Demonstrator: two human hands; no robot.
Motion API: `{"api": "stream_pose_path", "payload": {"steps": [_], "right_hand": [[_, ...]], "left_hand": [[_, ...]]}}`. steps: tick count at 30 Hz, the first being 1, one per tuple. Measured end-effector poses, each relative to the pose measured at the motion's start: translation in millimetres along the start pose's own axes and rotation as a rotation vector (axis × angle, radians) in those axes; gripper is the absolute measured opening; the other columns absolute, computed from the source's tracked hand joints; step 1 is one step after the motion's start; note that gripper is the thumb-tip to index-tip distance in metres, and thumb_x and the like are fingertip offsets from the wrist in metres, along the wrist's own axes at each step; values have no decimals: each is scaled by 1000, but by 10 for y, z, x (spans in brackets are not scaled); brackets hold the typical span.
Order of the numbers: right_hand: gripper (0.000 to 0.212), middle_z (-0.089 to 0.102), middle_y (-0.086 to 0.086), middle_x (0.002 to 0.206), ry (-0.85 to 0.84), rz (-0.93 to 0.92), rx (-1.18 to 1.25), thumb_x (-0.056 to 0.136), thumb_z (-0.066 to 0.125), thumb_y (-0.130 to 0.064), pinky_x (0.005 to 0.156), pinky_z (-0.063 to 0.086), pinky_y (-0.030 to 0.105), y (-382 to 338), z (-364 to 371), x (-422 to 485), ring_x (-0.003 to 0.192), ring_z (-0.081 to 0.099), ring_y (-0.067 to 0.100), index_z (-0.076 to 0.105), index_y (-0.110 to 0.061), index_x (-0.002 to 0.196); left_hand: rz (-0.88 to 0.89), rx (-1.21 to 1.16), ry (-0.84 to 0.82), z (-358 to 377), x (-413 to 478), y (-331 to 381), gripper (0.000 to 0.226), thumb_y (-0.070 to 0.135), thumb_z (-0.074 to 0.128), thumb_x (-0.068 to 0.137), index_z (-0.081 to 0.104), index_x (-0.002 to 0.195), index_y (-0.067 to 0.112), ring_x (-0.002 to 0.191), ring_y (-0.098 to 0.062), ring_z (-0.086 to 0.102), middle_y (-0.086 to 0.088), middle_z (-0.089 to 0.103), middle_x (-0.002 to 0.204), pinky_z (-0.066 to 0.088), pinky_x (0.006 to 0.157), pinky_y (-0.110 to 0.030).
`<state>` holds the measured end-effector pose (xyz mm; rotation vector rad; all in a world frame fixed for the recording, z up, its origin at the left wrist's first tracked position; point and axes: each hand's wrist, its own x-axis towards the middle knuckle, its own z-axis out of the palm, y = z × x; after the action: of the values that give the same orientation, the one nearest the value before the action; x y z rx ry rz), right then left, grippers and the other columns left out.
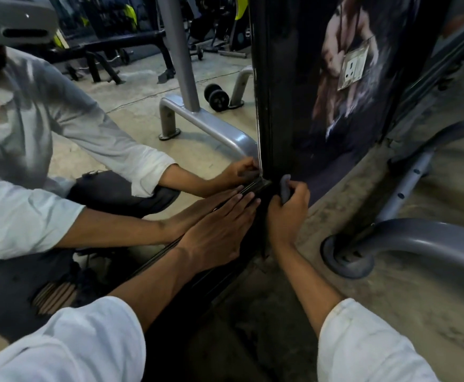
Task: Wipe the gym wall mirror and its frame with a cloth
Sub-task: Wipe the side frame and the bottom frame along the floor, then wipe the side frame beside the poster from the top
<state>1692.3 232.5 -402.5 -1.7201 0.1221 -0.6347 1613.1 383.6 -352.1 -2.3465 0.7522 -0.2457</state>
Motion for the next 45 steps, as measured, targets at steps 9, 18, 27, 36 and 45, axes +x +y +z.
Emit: {"api": "stream_pose_path", "payload": {"steps": [9,18,27,36,45], "right_hand": [[23,59,2,103,-224,-166,17,84,66,6,81,40,15,-169,-135,-442,92,54,11,64,-7,104],[32,67,2,65,-225,863,464,95,51,2,57,51,26,-524,-680,-446,69,61,25,68,-14,73],[33,79,4,88,-364,1307,499,105,57,-44,71,59,37,-1682,-1644,-953,76,75,18,73,-15,103],[63,68,2,122,-711,878,188,80,76,-59,92,59,38,-3883,-2624,-730,115,67,23,63,-21,128],[8,76,-5,94,-550,624,67,98,72,-22,76,57,29,-5602,-2936,-414,91,72,14,74,-16,104]], "left_hand": [[35,39,102,-3,-25,-48,76,41,42,94,46,154,-6,154,-40,37,-26,47,159,18,132,-49],[-295,-998,328,-243,-185,38,39,33,46,106,66,128,7,111,-26,66,-10,67,128,55,91,-41],[-851,-2226,-464,-1587,-542,56,44,2,67,101,61,144,8,98,-7,74,-9,72,126,59,81,-16],[-897,-2259,-518,-3447,-1149,-849,18,19,73,100,68,98,1,83,-23,66,-14,68,90,57,68,-25],[-790,-2366,-438,-4996,-1666,-1827,48,40,77,86,72,114,2,84,-16,73,-7,76,95,59,70,-30]]}}
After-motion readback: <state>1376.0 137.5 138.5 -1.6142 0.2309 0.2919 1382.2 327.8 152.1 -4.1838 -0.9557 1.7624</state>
